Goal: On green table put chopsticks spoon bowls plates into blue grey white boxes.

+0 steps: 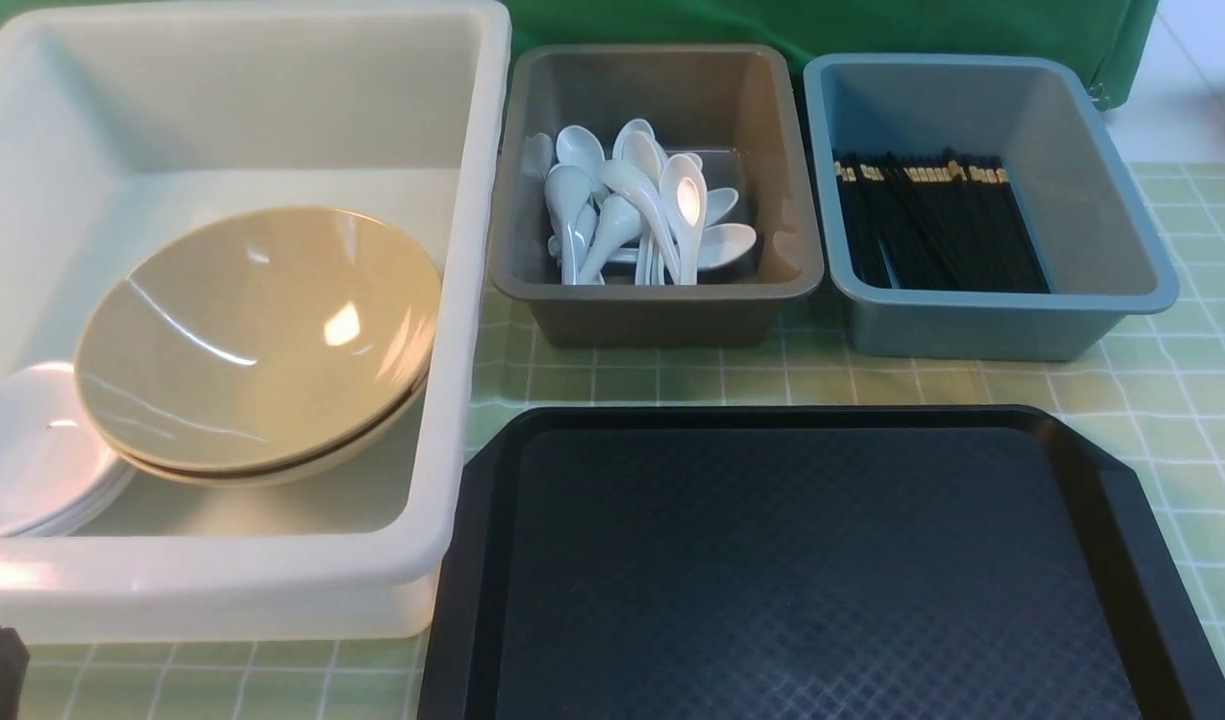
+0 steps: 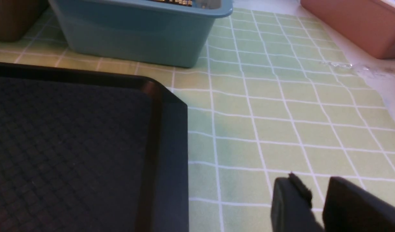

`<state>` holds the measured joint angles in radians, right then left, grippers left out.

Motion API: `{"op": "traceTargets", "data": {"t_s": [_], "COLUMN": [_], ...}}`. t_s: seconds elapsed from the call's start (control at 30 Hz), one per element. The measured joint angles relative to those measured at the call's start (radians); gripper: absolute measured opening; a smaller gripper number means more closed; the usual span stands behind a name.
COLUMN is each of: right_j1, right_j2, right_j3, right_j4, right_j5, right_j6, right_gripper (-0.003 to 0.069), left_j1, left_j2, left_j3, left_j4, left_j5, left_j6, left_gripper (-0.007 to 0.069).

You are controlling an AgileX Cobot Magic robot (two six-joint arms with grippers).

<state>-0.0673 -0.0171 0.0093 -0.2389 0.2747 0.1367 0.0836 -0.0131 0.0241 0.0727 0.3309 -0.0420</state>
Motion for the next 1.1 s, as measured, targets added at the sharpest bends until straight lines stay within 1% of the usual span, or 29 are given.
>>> {"op": "traceTargets", "data": {"t_s": [0.5,1.1], "right_j1": [0.000,0.000], "right_j2": [0.000,0.000], "right_j3": [0.000,0.000], "right_j4": [0.000,0.000], "right_j5": [0.000,0.000], "right_j6": [0.000,0.000], "right_gripper": [0.0173,0.0194], "left_j1": [0.011,0.011], "left_j2": [0.000,0.000], "left_j3": [0.000,0.000], "left_j4": [0.000,0.000], "left_j5": [0.000,-0.001], "left_j6": [0.000,0.000], "left_gripper": [-0.0001,-0.0001]}}
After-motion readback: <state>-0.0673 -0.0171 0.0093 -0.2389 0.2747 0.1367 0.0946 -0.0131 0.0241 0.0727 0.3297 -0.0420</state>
